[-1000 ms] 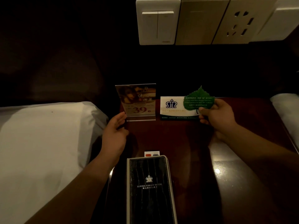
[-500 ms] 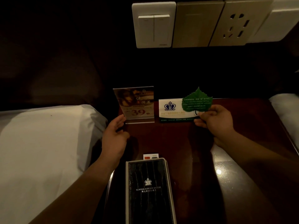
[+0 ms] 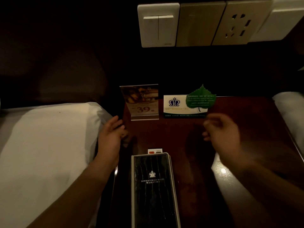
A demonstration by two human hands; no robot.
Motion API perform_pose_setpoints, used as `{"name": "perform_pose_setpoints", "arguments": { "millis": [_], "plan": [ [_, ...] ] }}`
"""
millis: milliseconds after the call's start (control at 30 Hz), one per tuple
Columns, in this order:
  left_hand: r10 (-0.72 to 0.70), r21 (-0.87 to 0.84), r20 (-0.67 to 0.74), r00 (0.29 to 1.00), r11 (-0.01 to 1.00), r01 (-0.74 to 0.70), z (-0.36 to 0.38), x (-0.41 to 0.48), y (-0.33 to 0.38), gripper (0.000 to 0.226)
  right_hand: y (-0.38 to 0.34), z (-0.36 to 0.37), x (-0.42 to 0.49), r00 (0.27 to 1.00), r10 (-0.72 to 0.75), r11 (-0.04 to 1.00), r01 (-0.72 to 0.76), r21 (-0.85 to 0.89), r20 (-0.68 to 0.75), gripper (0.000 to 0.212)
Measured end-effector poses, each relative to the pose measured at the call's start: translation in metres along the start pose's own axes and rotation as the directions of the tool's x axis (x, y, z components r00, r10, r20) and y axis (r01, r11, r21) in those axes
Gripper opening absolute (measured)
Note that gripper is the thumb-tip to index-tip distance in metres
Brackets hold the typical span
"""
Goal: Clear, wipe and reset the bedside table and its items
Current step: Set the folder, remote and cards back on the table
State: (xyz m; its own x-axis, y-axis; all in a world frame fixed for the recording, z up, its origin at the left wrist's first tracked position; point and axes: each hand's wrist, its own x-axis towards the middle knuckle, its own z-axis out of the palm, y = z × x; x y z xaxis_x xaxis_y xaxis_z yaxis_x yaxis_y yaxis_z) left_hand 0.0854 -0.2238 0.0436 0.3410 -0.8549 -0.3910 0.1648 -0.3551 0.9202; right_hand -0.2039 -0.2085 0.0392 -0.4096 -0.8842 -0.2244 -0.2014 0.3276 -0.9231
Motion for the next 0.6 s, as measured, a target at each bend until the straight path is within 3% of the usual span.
{"name": "perform_pose_setpoints", "arguments": {
  "millis": [67,167,200,267,367,500,600],
  "plan": [
    [-0.029,-0.041,-0.033,0.999,0.999,0.027,-0.014,-0.038,0.0,0.043,0.002,0.002,-0.042,0.977,0.047,0.996,-0.03,-0.082,0.207,0.013],
    [-0.093,0.097,-0.017,0.996,0.991,0.094,-0.034,-0.107,-0.025,0.036,0.012,0.0,-0.112,0.897,0.195,0.966,-0.106,-0.235,0.397,0.009],
    [-0.139,0.129,0.004,0.99,0.982,0.138,-0.038,-0.125,-0.033,0.039,0.018,0.0,-0.131,0.882,0.23,0.946,-0.104,-0.307,0.41,0.006],
    [-0.204,0.243,0.062,0.977,0.953,0.183,-0.043,-0.149,-0.053,0.046,0.033,0.002,-0.164,0.84,0.268,0.899,-0.042,-0.436,0.471,0.027],
    [-0.162,0.451,0.116,0.98,0.887,0.093,-0.041,-0.165,-0.065,0.063,0.038,0.009,-0.192,0.82,0.147,0.865,0.165,-0.475,0.554,0.054],
    [-0.134,0.394,0.143,0.981,0.917,0.068,-0.038,-0.162,-0.057,0.053,0.037,0.017,-0.2,0.864,0.107,0.89,0.138,-0.435,0.493,0.05],
    [-0.114,0.338,0.124,0.986,0.939,0.066,-0.041,-0.159,-0.055,0.051,0.039,0.025,-0.206,0.849,0.085,0.895,0.164,-0.414,0.521,0.05]
  ]
}}
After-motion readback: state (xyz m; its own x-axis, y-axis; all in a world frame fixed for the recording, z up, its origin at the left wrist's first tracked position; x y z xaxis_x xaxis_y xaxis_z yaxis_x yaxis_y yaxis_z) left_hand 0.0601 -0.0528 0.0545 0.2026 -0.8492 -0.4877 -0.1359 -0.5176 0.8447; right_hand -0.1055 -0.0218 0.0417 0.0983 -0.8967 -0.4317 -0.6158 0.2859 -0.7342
